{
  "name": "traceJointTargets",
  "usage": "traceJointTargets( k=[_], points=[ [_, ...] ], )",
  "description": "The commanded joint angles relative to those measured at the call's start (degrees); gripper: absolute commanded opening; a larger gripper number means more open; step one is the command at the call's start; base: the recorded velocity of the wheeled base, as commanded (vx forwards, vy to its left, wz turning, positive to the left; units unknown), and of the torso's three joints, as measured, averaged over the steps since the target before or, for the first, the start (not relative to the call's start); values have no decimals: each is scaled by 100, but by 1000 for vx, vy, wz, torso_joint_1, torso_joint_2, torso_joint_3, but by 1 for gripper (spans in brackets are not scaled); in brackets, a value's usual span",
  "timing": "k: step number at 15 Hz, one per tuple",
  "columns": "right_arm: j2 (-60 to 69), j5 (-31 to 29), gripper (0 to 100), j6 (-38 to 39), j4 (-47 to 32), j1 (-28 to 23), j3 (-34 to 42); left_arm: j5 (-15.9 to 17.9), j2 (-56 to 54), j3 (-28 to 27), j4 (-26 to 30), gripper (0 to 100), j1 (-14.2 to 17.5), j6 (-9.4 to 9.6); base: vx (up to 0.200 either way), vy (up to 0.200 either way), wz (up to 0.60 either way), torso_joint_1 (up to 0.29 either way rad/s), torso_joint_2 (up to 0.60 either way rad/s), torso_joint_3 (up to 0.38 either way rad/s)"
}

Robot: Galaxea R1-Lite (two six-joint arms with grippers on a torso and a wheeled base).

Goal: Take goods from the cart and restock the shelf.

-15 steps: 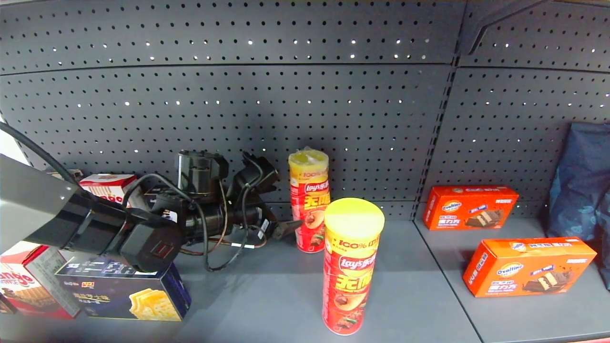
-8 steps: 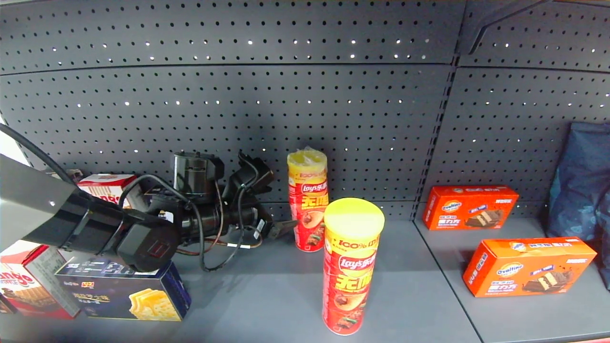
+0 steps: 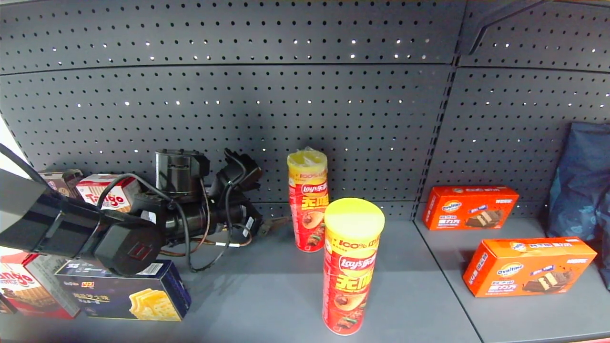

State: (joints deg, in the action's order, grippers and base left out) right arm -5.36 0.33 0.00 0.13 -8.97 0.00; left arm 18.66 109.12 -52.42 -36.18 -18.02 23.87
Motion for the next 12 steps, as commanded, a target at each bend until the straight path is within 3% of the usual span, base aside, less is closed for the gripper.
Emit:
traceJointTargets(
  k=[1, 5, 12],
  points=[
    [-9, 2, 100, 0, 4, 1, 0, -144, -5, -14, -12, 100, 9, 4, 0, 0, 0, 0, 0, 0],
    [-9, 2, 100, 0, 4, 1, 0, -486, 206, -67, -3, 100, -9, 153, 0, 0, 0, 0, 0, 0],
    [-9, 2, 100, 0, 4, 1, 0, -522, 637, -278, 6, 100, -158, 144, 0, 0, 0, 0, 0, 0]
  ],
)
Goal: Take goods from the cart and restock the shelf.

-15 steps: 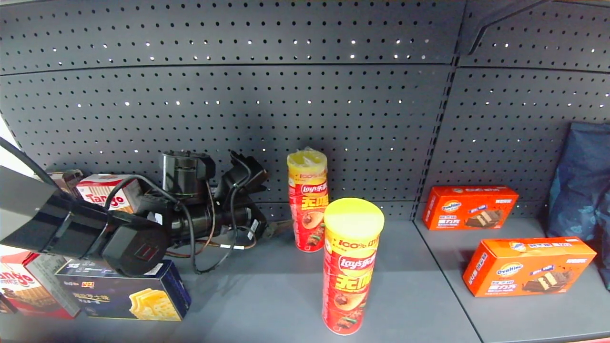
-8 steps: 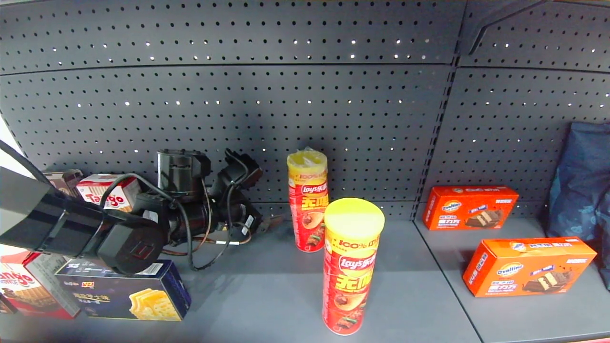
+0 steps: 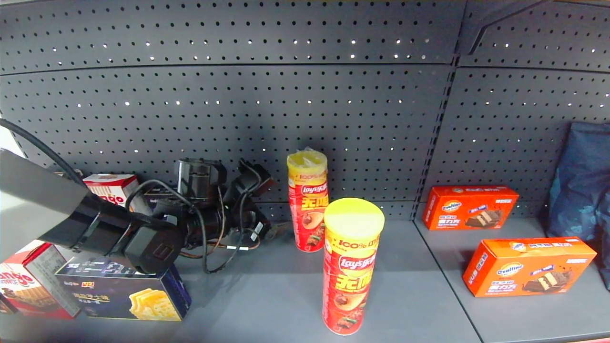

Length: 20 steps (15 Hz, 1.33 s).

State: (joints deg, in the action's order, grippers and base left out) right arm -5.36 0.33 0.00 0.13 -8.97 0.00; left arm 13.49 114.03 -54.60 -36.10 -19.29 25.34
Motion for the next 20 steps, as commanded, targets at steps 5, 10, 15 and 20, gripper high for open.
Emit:
traceJointTargets(
  k=[5, 10, 15, 20],
  points=[
    [-9, 2, 100, 9, -5, 1, 0, -93, 374, -253, 6, 100, -260, -38, 0, 0, 0, 0, 0, 0],
    [0, 2, 100, 0, 4, 1, 0, -110, 480, -411, 6, 100, -357, -38, 0, 0, 0, 0, 0, 0],
    [0, 2, 100, 0, -5, 1, 0, -110, 532, -455, 6, 100, -418, -38, 0, 0, 0, 0, 0, 0],
    [-9, 2, 100, 0, 4, 1, 0, -110, 532, -481, 6, 100, -471, -38, 0, 0, 0, 0, 0, 0]
  ],
)
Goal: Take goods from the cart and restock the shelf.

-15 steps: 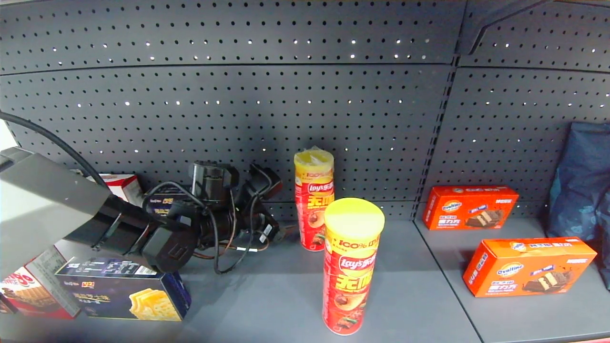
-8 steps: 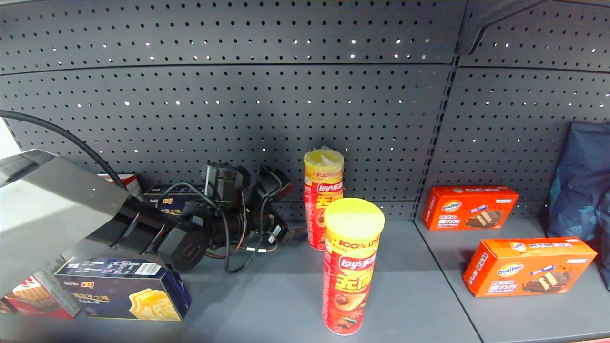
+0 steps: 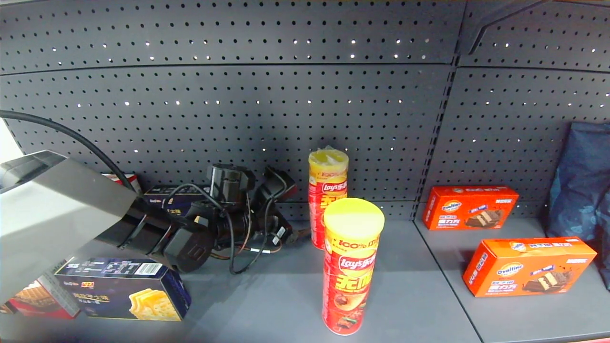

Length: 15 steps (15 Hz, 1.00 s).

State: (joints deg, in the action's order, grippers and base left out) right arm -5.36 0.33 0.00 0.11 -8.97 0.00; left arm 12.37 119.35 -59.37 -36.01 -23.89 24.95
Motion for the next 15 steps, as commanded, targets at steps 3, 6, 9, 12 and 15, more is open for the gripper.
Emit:
traceJointTargets(
  k=[3, 6, 9, 12, 15],
  points=[
    [-9, 2, 100, 0, 7, 1, 0, -7, -456, 242, 6, 100, 34, -17, 0, 0, 0, 0, 0, 0],
    [-9, 2, 100, 0, 7, 1, 0, 19, -1722, 927, 59, 100, -1, -544, 0, 0, 0, 0, 0, 0],
    [-9, 2, 100, 0, 7, 1, 0, 19, -3383, 1577, 349, 100, -177, -535, 0, 0, 0, 0, 0, 0],
    [-9, 2, 100, 9, 7, 1, 0, -218, -3813, 1867, 367, 100, -177, -518, 0, 0, 0, 0, 0, 0],
    [-9, 2, 100, 0, 7, 1, 0, -481, -3980, 2333, 314, 100, -221, -316, 0, 0, 0, 0, 0, 0]
  ],
)
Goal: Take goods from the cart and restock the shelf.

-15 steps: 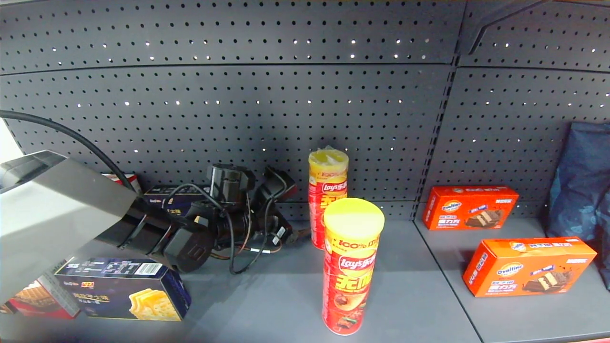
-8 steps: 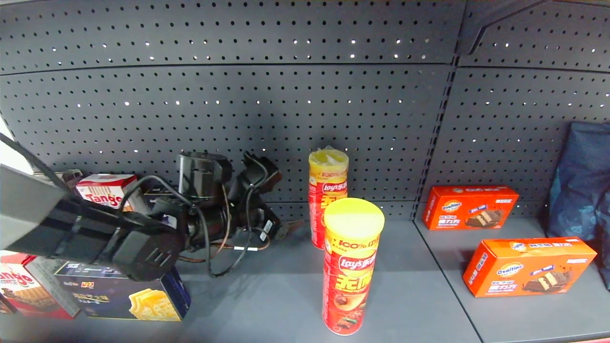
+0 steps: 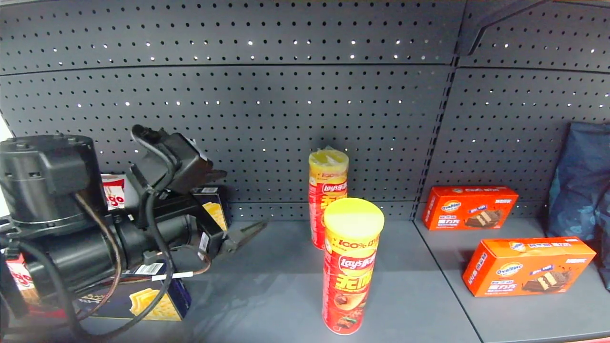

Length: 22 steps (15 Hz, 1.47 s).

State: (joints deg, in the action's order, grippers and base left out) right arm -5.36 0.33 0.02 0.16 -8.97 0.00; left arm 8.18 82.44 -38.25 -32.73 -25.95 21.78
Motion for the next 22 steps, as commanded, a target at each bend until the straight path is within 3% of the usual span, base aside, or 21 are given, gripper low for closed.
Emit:
traceJointTargets(
  k=[1, 3, 10, 15, 19, 20, 21, 22],
  points=[
    [-9, 2, 100, -2, 2, 1, 0, -88, -326, 327, -40, 100, -15, 28, 0, 0, 0, 0, 0, 0],
    [0, 2, 100, -2, 2, 1, 0, -88, -598, 406, -75, 100, -191, 28, 0, 0, 0, 0, 0, 0],
    [-9, 2, 100, -2, -7, 1, 0, -97, -897, 679, -111, 100, 126, -34, 0, 0, 0, 0, 0, 0],
    [9, 2, 100, -117, 11, 1, 0, -97, -369, 679, -559, 100, 134, -34, 0, 0, 0, 0, 0, 0],
    [18, -42, 100, -169, 63, -61, 0, -88, -413, 855, -541, 100, 143, -43, 0, 0, 0, 0, 0, 0],
    [-430, -270, 100, -117, 520, -219, -1213, -80, -519, 916, -532, 100, 143, -52, 0, 0, 0, 0, 0, 0],
    [-3085, -138, 100, 314, 547, -157, -3700, -62, -572, 1022, -559, 100, 143, -43, 0, 0, 0, 0, 0, 0],
    [-3225, 116, 100, 323, 503, -43, -4219, -45, -572, 1083, -576, 100, 134, -43, 0, 0, 0, 0, 0, 0]
  ],
)
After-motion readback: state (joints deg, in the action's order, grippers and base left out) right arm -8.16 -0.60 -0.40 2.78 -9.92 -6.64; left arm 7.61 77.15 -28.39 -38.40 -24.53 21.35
